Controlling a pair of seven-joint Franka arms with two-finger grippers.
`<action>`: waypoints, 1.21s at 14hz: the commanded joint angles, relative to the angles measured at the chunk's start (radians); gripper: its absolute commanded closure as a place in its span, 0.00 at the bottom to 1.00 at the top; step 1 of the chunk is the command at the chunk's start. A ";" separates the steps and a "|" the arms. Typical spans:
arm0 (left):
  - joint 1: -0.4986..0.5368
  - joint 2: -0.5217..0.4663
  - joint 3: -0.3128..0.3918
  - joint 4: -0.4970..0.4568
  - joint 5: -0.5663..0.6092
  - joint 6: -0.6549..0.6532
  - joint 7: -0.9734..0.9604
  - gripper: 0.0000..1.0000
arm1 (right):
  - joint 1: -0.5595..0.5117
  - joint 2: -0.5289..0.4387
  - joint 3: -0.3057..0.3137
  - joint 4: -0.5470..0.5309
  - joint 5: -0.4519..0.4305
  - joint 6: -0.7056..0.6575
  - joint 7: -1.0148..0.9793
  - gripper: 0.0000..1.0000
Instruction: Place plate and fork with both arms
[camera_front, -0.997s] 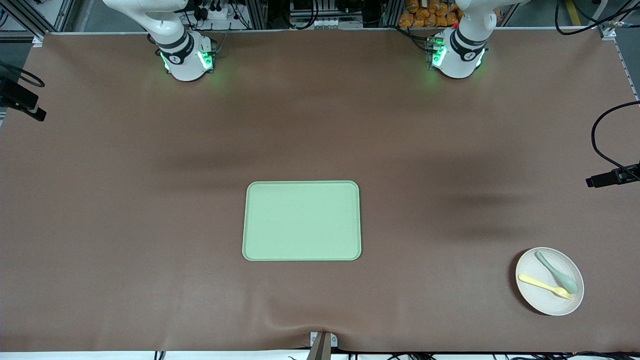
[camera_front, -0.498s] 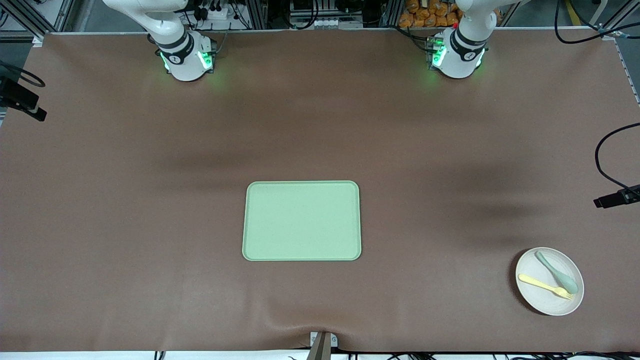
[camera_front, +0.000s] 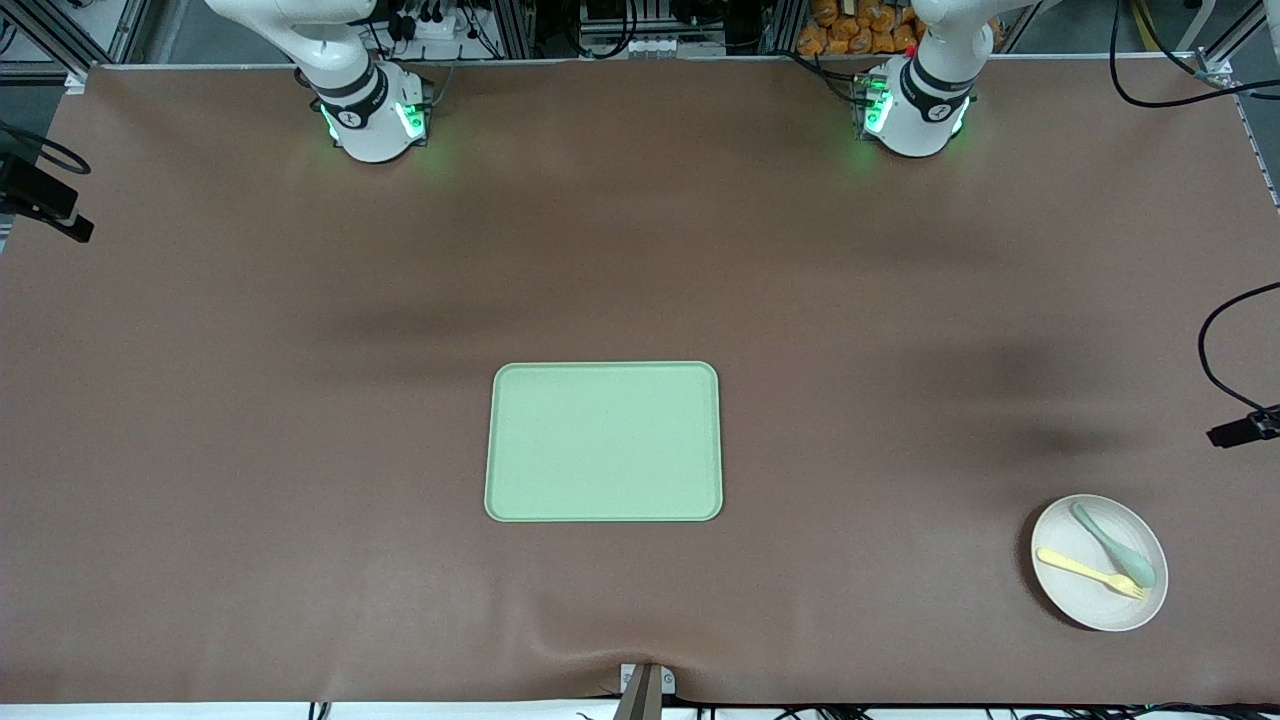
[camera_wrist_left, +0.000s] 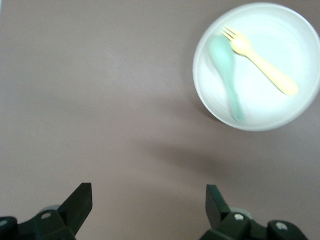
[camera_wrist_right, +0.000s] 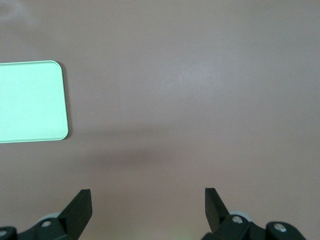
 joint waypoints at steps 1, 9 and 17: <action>0.060 0.055 -0.010 0.012 0.004 0.097 0.012 0.00 | -0.002 -0.012 0.003 -0.002 0.005 -0.004 -0.001 0.00; 0.046 0.201 -0.013 0.015 -0.187 0.208 -0.098 0.00 | -0.002 -0.010 0.003 0.001 0.005 -0.004 0.003 0.00; 0.008 0.311 -0.016 0.016 -0.188 0.412 -0.305 0.00 | -0.012 -0.007 -0.002 0.001 0.005 -0.002 0.005 0.00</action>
